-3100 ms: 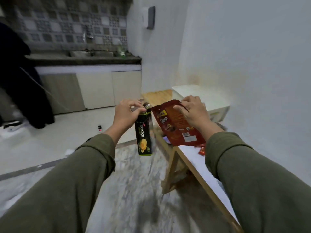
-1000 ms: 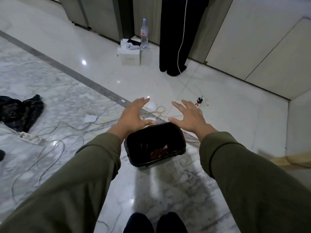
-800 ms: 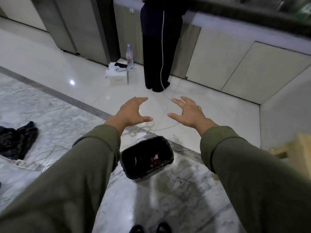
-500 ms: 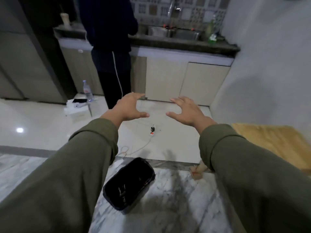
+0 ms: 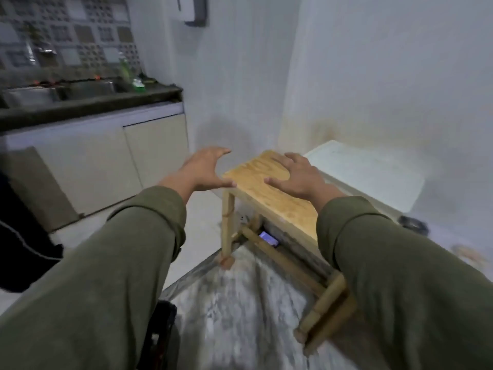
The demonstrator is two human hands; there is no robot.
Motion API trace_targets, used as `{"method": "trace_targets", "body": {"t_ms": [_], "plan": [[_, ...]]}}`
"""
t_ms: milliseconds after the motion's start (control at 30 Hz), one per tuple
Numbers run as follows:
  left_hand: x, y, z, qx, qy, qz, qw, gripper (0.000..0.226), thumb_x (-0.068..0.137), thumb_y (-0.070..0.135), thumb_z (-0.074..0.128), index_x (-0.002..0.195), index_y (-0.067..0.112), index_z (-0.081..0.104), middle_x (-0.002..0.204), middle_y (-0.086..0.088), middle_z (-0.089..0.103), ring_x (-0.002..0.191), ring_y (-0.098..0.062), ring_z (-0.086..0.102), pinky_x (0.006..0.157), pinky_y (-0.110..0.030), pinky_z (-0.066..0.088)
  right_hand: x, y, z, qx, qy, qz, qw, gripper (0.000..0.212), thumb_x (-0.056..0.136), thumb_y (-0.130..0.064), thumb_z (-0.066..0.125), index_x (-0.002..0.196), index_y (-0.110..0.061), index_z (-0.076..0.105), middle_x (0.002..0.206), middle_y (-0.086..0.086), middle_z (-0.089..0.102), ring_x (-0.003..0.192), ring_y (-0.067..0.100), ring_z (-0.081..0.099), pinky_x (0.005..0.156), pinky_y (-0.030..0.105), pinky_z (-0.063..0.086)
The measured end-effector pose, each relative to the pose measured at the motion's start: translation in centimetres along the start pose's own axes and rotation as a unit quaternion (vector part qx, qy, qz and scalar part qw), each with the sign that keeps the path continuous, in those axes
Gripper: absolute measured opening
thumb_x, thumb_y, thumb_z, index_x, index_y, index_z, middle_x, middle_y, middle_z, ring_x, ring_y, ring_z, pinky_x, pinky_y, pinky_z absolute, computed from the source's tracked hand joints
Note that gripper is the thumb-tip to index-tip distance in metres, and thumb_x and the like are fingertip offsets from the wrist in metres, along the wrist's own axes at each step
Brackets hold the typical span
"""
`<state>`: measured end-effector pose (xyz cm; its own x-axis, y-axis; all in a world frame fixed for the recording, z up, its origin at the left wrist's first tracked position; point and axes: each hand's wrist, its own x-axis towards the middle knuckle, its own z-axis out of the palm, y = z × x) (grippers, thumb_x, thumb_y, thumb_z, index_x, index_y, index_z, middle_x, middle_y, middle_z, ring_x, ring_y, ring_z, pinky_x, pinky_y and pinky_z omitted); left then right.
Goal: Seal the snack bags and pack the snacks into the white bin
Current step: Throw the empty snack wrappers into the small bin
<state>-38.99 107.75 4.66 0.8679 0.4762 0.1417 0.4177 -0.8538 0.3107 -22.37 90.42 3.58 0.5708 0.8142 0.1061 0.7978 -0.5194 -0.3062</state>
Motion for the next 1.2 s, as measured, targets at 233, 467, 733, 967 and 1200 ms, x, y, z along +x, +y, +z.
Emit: {"method": "trace_targets", "body": {"t_ms": [233, 467, 733, 967, 1200], "plan": [[3.4, 16.9, 4.0, -0.028, -0.046, 0.181, 0.982, 0.091, 0.069, 0.051, 0.076, 0.145, 0.026, 0.031, 0.151, -0.003, 0.034, 0.14, -0.023, 0.028, 0.115, -0.041, 0.025, -12.6, 12.4, -7.8, -0.023, 0.085, 0.161, 0.983, 0.068, 0.085, -0.06, 0.051, 0.144, -0.039, 0.027, 0.155, 0.004, 0.021, 0.144, 0.023, 0.017, 0.114, 0.046, 0.02], [0.9, 33.8, 9.9, -0.058, -0.088, 0.301, 0.948, 0.092, 0.069, 0.053, 0.075, 0.145, 0.028, 0.03, 0.154, 0.001, 0.03, 0.145, -0.021, 0.017, 0.117, -0.043, 0.02, -28.6, 22.4, -12.7, -0.039, 0.132, 0.284, 0.949, 0.068, 0.084, -0.058, 0.054, 0.144, -0.039, 0.028, 0.154, 0.006, 0.024, 0.144, 0.022, 0.017, 0.114, 0.045, 0.019], [-7.7, 55.9, 17.1, -0.088, -0.135, 0.446, 0.88, 0.088, 0.071, 0.051, 0.075, 0.144, 0.025, 0.033, 0.152, -0.002, 0.034, 0.143, -0.024, 0.023, 0.117, -0.041, 0.021, -51.3, 31.4, -17.2, -0.051, 0.168, 0.432, 0.885, 0.069, 0.082, -0.058, 0.056, 0.143, -0.039, 0.03, 0.152, 0.006, 0.026, 0.142, 0.022, 0.021, 0.116, 0.045, 0.021], [-15.6, 69.9, 23.9, -0.088, -0.203, 0.538, 0.814, 0.087, 0.069, 0.052, 0.075, 0.143, 0.028, 0.036, 0.148, -0.002, 0.039, 0.142, -0.024, 0.026, 0.115, -0.042, 0.024, -66.3, 36.8, -17.4, -0.054, 0.174, 0.539, 0.822, 0.071, 0.082, -0.06, 0.055, 0.144, -0.039, 0.028, 0.152, 0.006, 0.027, 0.141, 0.026, 0.023, 0.115, 0.047, 0.024], [-20.2, 81.1, 30.6, -0.068, -0.242, 0.595, 0.764, 0.085, 0.071, 0.054, 0.073, 0.143, 0.027, 0.035, 0.146, -0.004, 0.041, 0.135, -0.024, 0.035, 0.111, -0.039, 0.028, -76.2, 43.3, -16.0, -0.013, 0.17, 0.61, 0.774, 0.078, 0.075, -0.068, 0.055, 0.143, -0.042, 0.027, 0.15, 0.006, 0.028, 0.138, 0.028, 0.027, 0.113, 0.048, 0.027]]}}
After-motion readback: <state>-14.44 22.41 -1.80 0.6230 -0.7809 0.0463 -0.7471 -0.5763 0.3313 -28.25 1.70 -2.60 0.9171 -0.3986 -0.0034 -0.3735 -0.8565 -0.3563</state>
